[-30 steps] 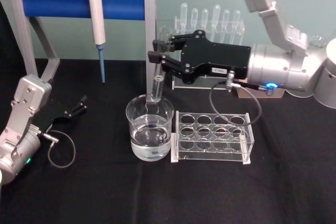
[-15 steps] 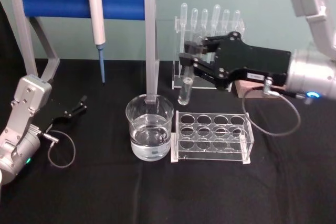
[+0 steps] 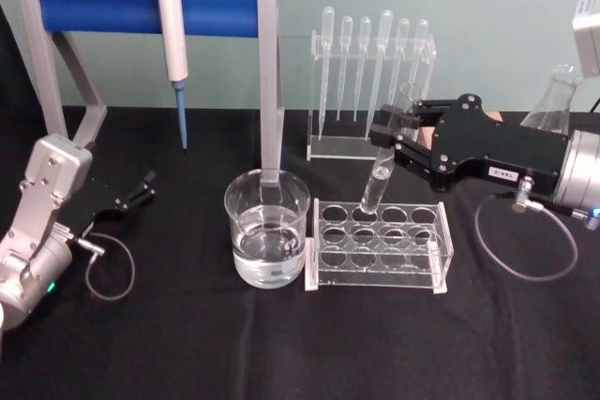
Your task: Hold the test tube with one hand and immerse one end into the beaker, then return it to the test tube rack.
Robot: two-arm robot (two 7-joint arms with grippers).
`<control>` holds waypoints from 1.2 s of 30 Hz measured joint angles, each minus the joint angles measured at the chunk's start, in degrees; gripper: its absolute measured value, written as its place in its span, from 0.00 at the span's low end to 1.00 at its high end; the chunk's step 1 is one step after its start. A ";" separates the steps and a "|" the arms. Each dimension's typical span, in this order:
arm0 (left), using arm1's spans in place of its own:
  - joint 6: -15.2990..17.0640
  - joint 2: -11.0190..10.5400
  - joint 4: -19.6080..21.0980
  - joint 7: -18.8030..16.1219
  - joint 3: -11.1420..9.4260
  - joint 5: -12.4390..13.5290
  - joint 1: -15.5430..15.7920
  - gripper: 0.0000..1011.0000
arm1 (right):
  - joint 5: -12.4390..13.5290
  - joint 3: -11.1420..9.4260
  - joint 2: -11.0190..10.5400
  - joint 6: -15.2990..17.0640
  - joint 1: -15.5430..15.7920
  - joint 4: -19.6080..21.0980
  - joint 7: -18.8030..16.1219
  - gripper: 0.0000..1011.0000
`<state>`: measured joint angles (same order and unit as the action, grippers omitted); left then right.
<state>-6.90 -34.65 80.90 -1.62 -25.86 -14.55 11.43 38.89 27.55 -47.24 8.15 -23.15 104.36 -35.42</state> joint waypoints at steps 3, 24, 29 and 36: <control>0.00 0.00 0.00 0.00 0.00 0.00 0.00 0.99 | 0.03 -0.32 -0.04 -0.24 0.98 -0.25 0.04 0.22; 0.00 0.00 0.00 0.00 0.00 0.00 0.00 0.99 | -2.87 0.04 3.59 -2.27 2.42 -5.48 -0.12 0.22; 0.00 0.00 0.00 0.00 0.00 0.00 0.00 0.99 | -3.41 0.27 4.50 -2.35 2.33 -6.63 -0.54 0.22; 0.00 0.00 0.00 0.00 0.00 0.00 0.00 0.99 | -4.21 0.80 5.24 -2.26 1.80 -8.09 -1.32 0.22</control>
<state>-6.91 -34.64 80.90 -1.62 -25.86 -14.55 11.43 34.68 28.35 -42.00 5.88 -21.35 96.27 -36.74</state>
